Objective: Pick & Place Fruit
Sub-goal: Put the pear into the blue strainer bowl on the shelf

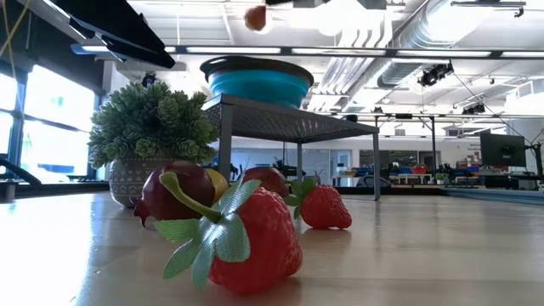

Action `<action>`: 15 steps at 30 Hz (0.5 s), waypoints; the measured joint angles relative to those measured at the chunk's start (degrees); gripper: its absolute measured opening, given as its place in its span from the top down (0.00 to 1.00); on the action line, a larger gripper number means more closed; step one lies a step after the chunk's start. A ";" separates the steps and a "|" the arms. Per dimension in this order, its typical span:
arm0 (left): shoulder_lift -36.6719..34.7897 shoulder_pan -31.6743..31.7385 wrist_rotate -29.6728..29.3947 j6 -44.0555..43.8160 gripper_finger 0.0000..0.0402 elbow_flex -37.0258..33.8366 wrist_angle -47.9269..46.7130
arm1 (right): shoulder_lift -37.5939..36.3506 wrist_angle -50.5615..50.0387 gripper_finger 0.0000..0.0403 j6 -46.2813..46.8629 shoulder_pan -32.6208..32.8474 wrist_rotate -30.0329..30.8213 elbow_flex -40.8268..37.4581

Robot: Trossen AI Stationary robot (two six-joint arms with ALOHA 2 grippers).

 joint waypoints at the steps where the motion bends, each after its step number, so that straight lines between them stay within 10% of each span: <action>1: 0.00 0.00 -0.05 0.02 0.46 0.00 0.02 | -0.06 0.07 0.99 -0.34 -1.50 0.02 0.00; 15: 0.00 0.00 -0.86 1.53 0.46 0.00 0.04 | -0.67 -3.57 0.99 -0.76 -19.44 -3.29 0.00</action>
